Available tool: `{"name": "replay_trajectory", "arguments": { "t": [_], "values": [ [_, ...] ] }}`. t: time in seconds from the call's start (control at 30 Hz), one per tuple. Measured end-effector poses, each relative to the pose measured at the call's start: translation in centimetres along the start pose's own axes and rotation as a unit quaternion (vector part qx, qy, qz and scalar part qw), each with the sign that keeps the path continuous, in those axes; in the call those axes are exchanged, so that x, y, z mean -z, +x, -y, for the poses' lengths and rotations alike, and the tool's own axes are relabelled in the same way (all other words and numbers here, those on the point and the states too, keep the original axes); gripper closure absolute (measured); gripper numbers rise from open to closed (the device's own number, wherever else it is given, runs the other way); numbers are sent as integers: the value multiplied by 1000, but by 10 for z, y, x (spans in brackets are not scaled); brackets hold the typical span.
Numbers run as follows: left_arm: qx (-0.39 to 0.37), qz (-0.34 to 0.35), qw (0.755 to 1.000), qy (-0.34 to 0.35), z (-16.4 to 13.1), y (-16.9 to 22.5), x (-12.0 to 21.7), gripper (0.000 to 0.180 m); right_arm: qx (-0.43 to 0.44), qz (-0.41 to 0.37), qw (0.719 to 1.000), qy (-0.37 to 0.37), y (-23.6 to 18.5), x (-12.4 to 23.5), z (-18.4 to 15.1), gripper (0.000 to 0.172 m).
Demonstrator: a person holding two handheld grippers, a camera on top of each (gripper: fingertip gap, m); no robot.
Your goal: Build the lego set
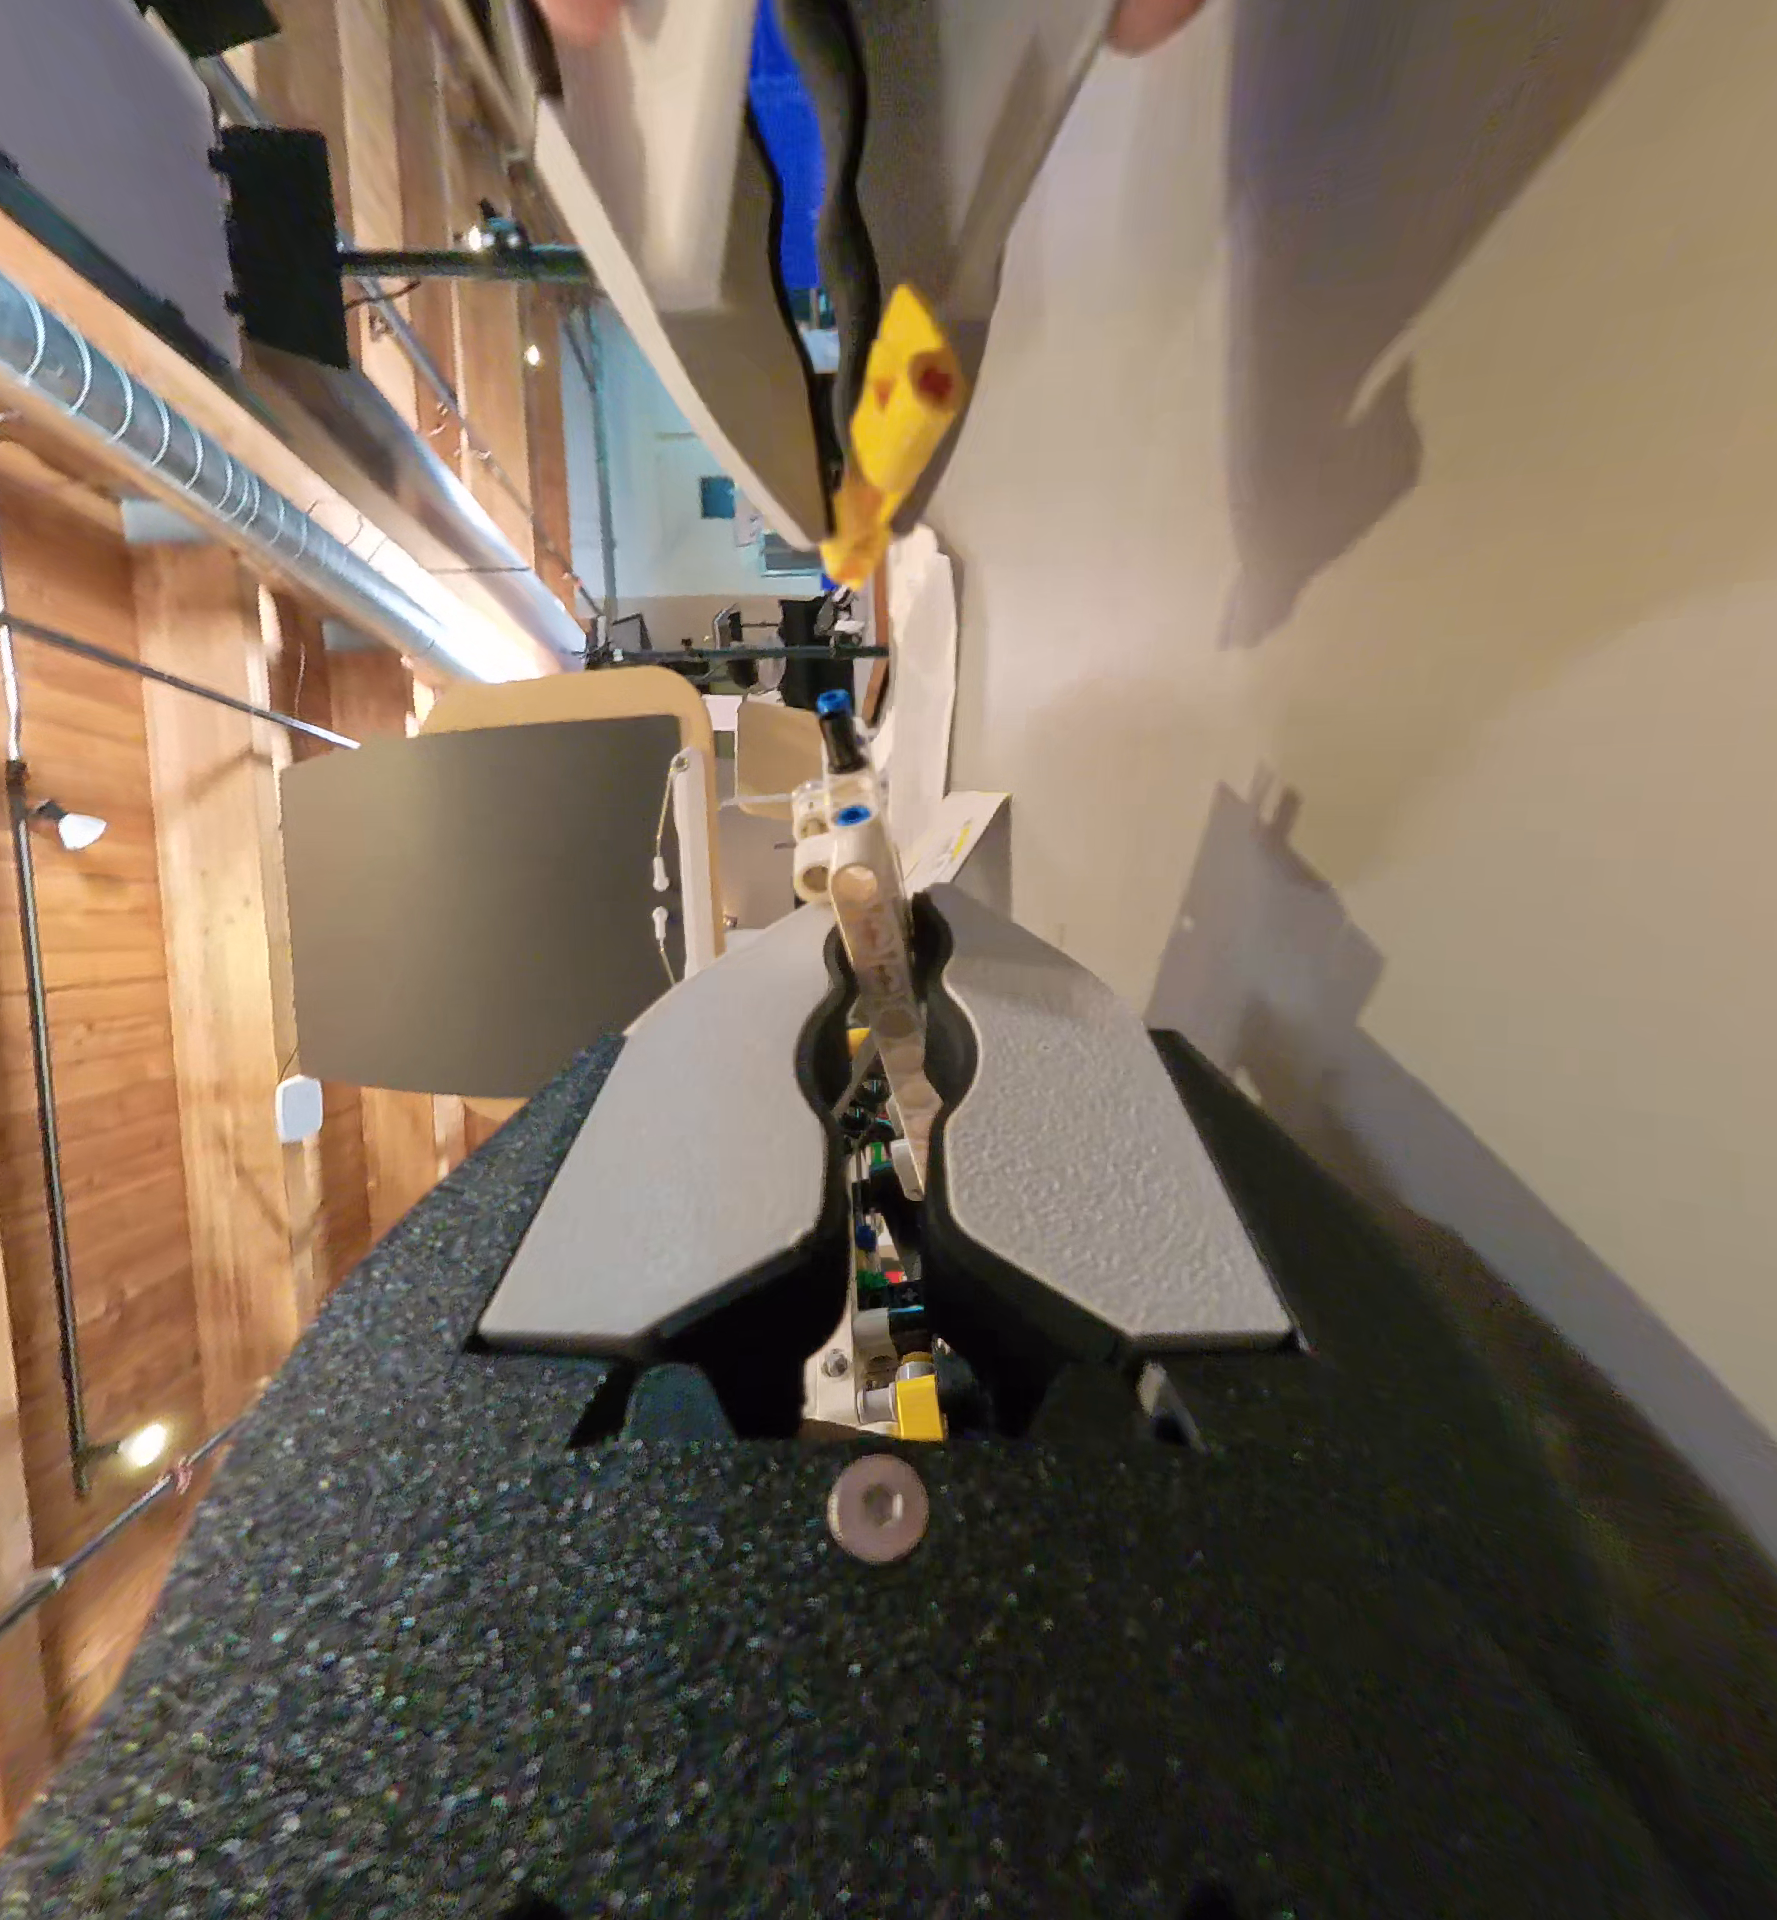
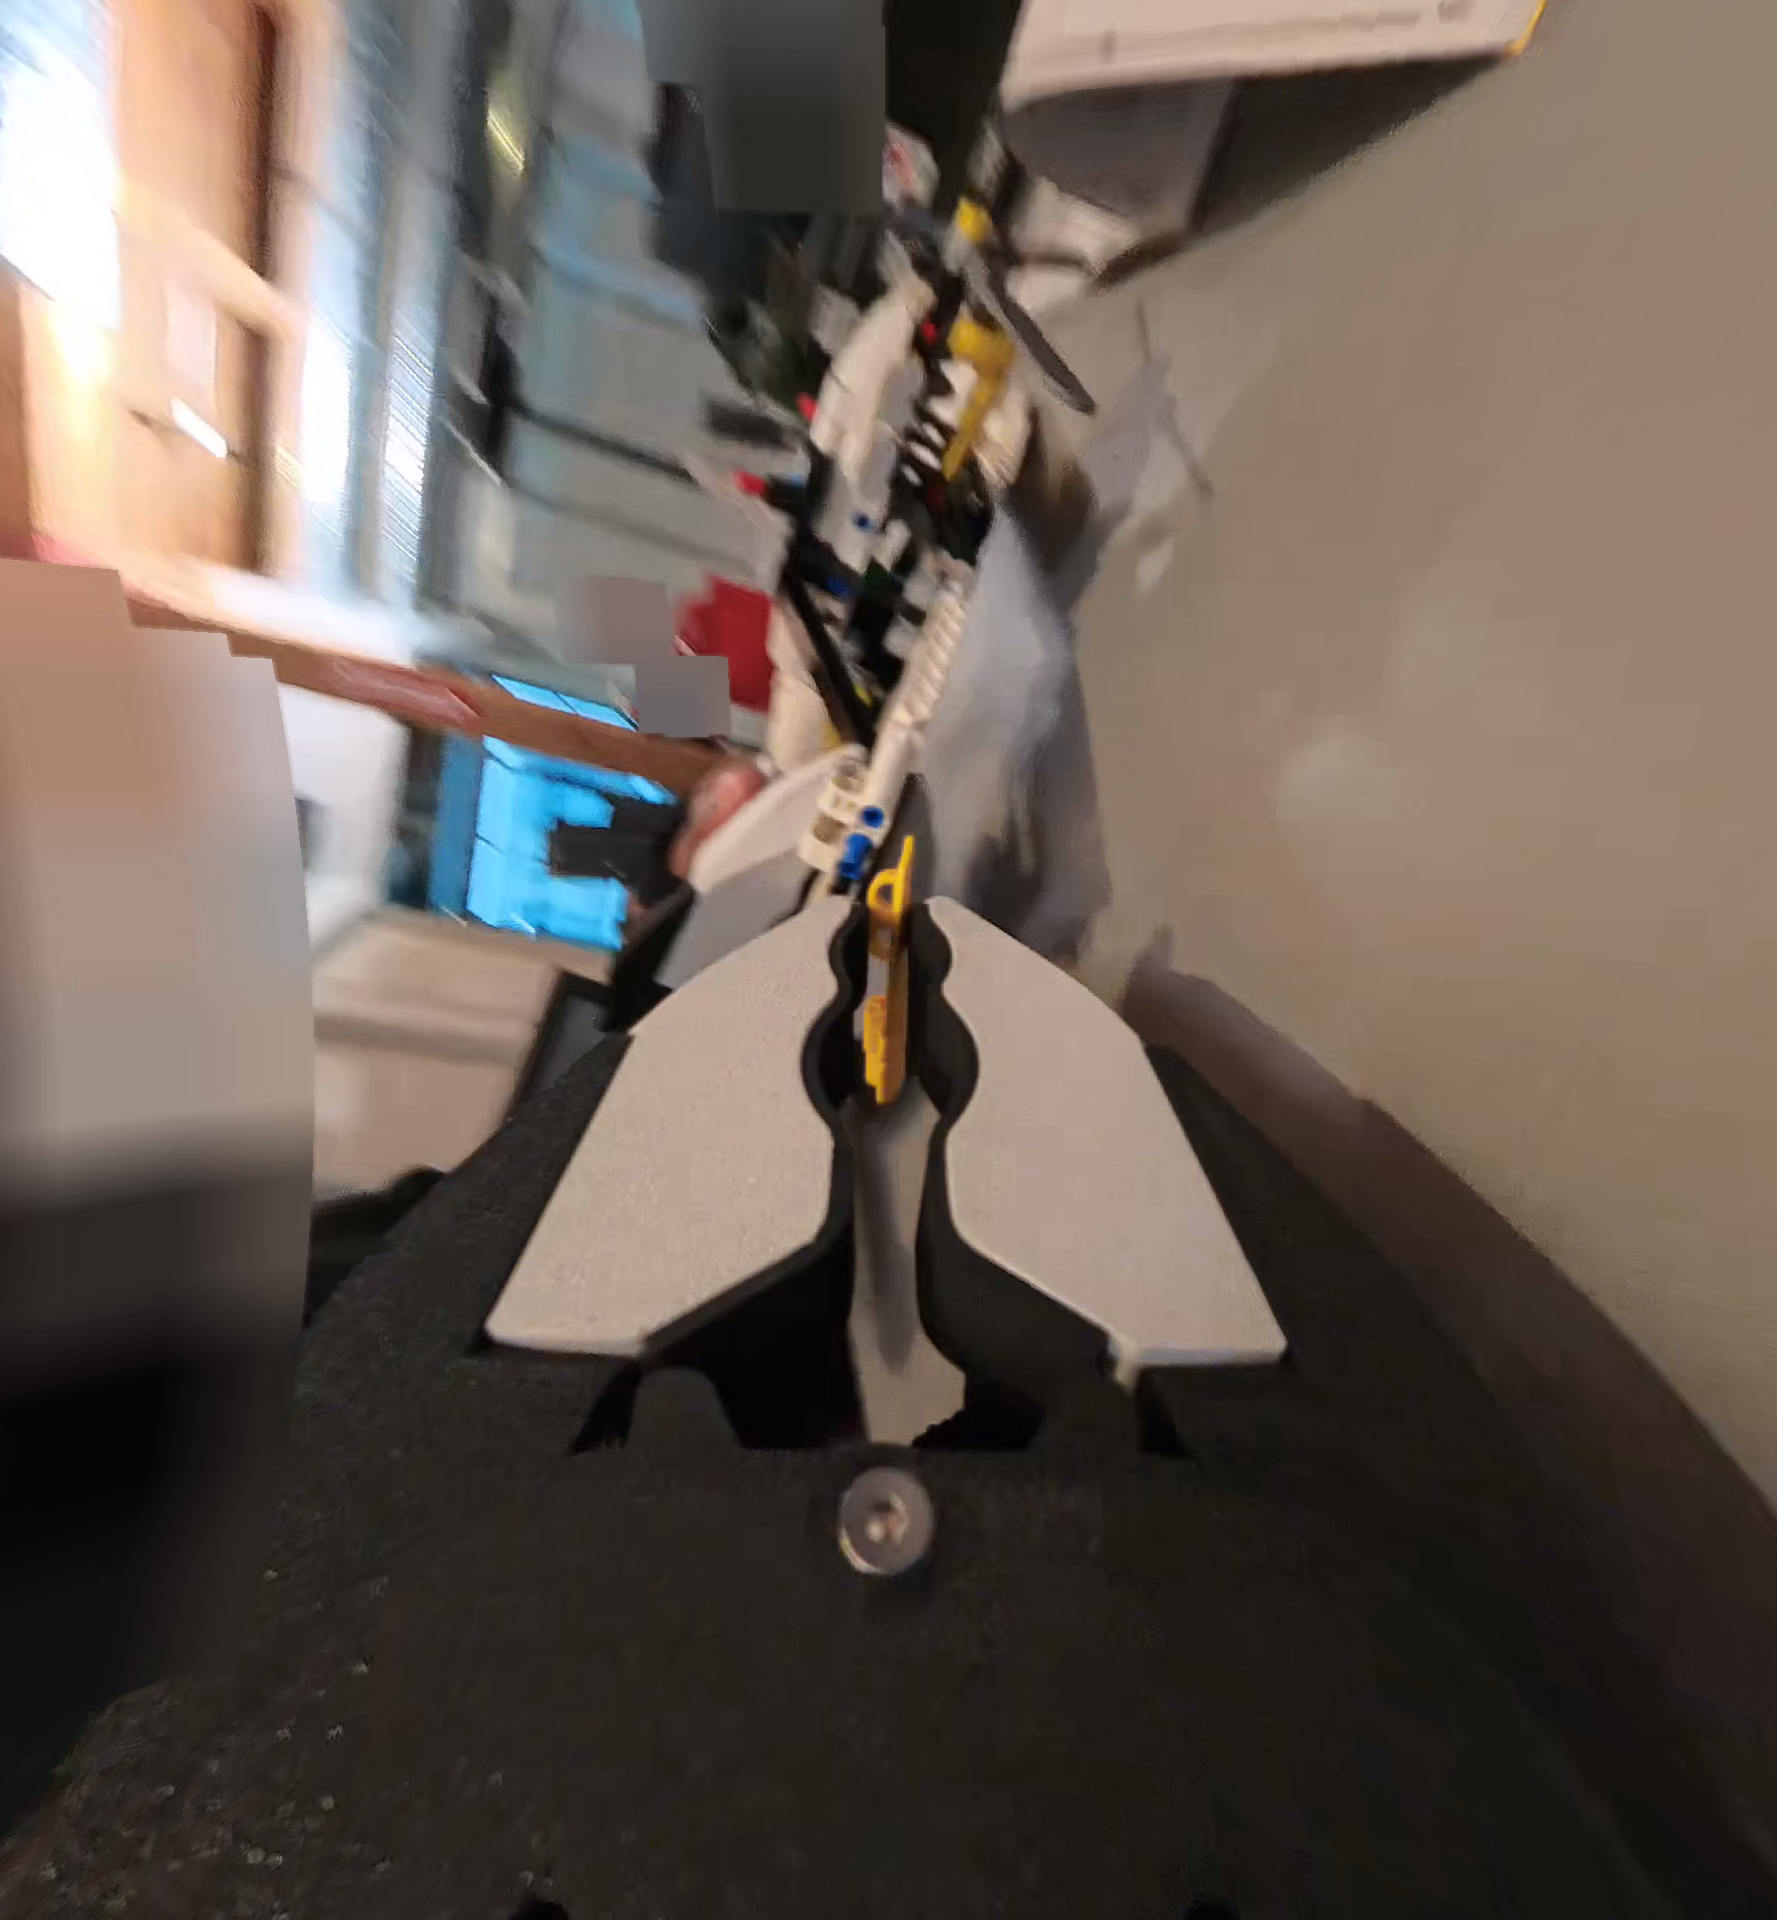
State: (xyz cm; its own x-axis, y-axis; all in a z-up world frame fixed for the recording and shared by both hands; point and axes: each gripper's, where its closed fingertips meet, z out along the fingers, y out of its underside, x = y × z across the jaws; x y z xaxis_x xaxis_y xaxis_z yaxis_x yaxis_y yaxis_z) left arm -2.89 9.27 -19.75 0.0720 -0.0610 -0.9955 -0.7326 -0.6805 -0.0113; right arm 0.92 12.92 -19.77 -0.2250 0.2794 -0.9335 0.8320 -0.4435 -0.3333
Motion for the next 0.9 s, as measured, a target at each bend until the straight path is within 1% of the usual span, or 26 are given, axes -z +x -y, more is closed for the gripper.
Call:
{"name": "replay_trajectory", "arguments": {
  "t": [0.07, 0.2, 0.27, 0.37, 0.5, 0.63, 0.9],
  "values": [
    [7, 8, 1000, -5, 2, -3, -3, 172, -38, 60, 995, 64, -10, 3, 6, 165],
    [13, 28, 999, -13, 6, -11, -5, 171, -75, 130, 980, 129, -23, 2, 9, 165],
    [24, 40, 999, -19, 8, -18, -5, 171, -82, 124, 977, 153, -21, 1, 11, 165],
    [36, 45, 998, -26, 11, -24, -6, 171, -88, 136, 971, 176, -23, 2, 15, 165],
    [30, 48, 998, -31, 12, -24, -7, 171, -92, 139, 970, 179, -24, -4, 13, 165],
    [31, 43, 998, -39, 9, -22, -8, 171, -92, 146, 964, 202, -26, -1, 17, 165],
    [19, 36, 998, -44, 9, -17, -10, 171, -77, 122, 965, 219, -23, -4, 18, 165]
  ]
}}
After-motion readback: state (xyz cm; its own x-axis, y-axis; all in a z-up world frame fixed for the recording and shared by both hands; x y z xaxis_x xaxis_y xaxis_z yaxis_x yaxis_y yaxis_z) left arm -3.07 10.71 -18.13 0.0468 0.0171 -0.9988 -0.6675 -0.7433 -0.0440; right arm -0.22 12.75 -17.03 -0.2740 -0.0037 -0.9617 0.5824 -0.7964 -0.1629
